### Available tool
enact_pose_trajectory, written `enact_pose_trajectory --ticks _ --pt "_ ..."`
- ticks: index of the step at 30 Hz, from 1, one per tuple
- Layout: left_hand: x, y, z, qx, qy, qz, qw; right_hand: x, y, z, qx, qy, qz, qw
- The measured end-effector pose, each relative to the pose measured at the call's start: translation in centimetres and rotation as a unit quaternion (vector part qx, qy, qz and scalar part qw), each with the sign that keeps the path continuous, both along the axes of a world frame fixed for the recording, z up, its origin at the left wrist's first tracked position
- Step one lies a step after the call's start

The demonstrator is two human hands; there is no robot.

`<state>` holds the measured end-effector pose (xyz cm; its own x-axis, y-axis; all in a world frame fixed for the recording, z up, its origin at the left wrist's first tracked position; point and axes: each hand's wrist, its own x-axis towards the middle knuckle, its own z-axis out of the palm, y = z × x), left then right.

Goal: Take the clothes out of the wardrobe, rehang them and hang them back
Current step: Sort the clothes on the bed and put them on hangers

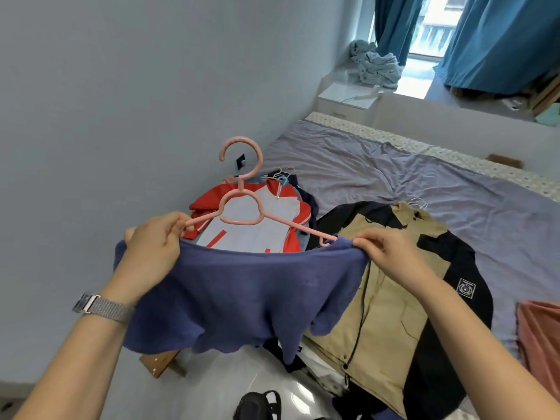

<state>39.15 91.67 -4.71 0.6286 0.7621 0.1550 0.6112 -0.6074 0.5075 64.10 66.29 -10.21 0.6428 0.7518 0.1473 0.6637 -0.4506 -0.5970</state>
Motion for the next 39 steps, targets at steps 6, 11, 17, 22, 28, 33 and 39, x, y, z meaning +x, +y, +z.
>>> enact_pose_trajectory --ticks 6,11,17,22,28,33,39 --pt "1.5 0.2 -0.5 0.006 -0.021 -0.025 0.999 0.1 2.2 2.6 0.100 -0.059 -0.009 0.993" --pt "2.1 1.0 -0.9 -0.007 -0.024 -0.022 0.999 0.0 2.6 3.0 -0.011 0.114 0.126 0.985" --pt "2.9 4.8 -0.3 -0.012 -0.036 -0.012 0.999 -1.0 6.9 1.0 -0.003 0.057 0.159 0.986" --pt "3.9 12.7 -3.3 0.008 0.015 -0.001 1.000 -1.4 15.8 -2.9 -0.041 0.088 0.136 0.986" --pt "7.8 25.5 -5.2 -0.037 0.007 -0.020 0.999 1.3 28.9 -5.3 -0.016 0.127 0.046 0.991" --pt "14.5 35.8 -3.7 -0.030 -0.080 -0.107 0.991 9.0 37.8 -1.9 0.002 0.076 -0.012 0.997" --pt "24.2 41.6 -14.5 -0.047 -0.020 -0.202 0.978 14.0 40.5 -10.4 -0.104 0.182 -0.077 0.975"
